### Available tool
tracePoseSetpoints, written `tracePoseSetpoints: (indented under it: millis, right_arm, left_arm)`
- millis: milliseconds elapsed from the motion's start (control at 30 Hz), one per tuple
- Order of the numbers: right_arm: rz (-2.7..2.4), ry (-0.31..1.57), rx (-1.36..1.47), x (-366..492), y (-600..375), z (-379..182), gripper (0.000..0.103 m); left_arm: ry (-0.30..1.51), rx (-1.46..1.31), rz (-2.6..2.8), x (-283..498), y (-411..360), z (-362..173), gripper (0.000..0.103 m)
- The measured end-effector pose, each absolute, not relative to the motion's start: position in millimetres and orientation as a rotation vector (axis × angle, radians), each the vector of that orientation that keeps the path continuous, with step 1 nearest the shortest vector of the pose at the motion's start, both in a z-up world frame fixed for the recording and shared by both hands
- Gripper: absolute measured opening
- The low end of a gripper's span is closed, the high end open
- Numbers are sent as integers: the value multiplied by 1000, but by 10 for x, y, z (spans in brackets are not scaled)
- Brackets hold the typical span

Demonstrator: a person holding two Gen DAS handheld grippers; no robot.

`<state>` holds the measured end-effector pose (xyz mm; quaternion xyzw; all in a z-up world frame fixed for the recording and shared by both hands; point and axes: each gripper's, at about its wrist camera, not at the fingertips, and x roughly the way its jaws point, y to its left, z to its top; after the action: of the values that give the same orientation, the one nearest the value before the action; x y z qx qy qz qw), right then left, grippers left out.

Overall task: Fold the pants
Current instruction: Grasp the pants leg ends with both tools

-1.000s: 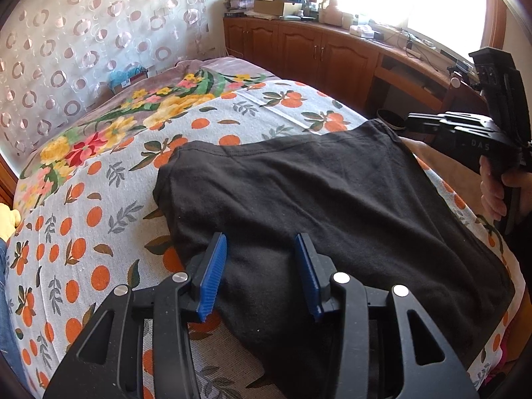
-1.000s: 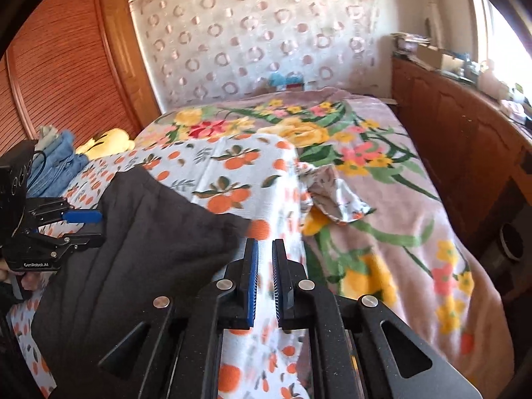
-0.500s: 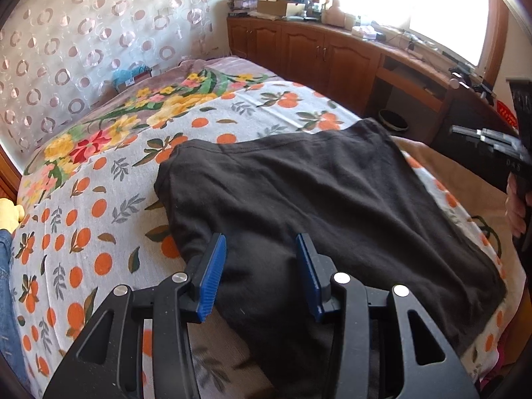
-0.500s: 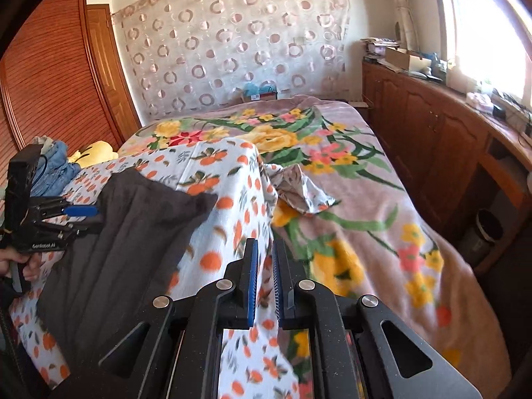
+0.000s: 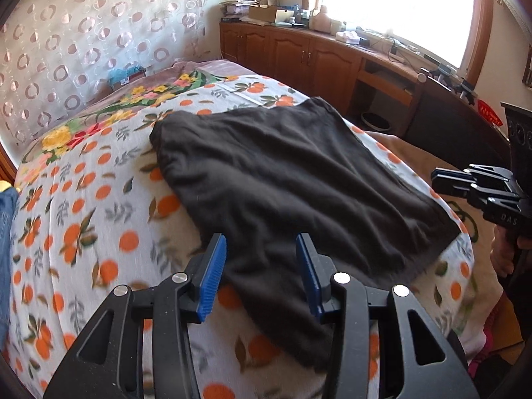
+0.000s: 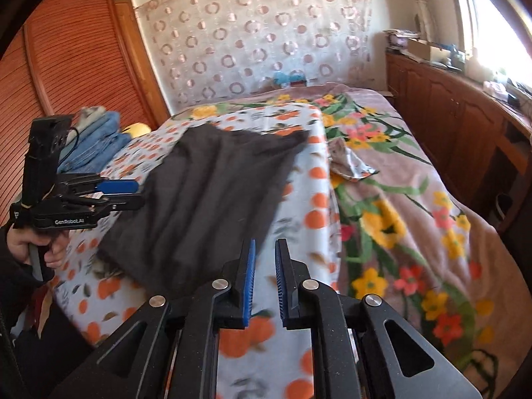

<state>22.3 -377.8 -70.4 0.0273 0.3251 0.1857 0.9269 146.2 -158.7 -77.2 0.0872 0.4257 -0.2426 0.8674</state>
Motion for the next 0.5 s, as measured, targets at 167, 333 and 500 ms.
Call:
tracePoseSetpoints:
  millis: [167,333,500]
  right_arm:
    - [391,685,31,139,-3706,-766,17]
    - [362,703,12,141,-3642,-803,19]
    - [349,704,-1,79,-3600,-768,23]
  left_arm:
    - [905,174,-499,1263,-1525,-827,45]
    - [923,170,-480,1094,-1502,-915,45]
    - [930,142,-453,1006,-1457,-957,45]
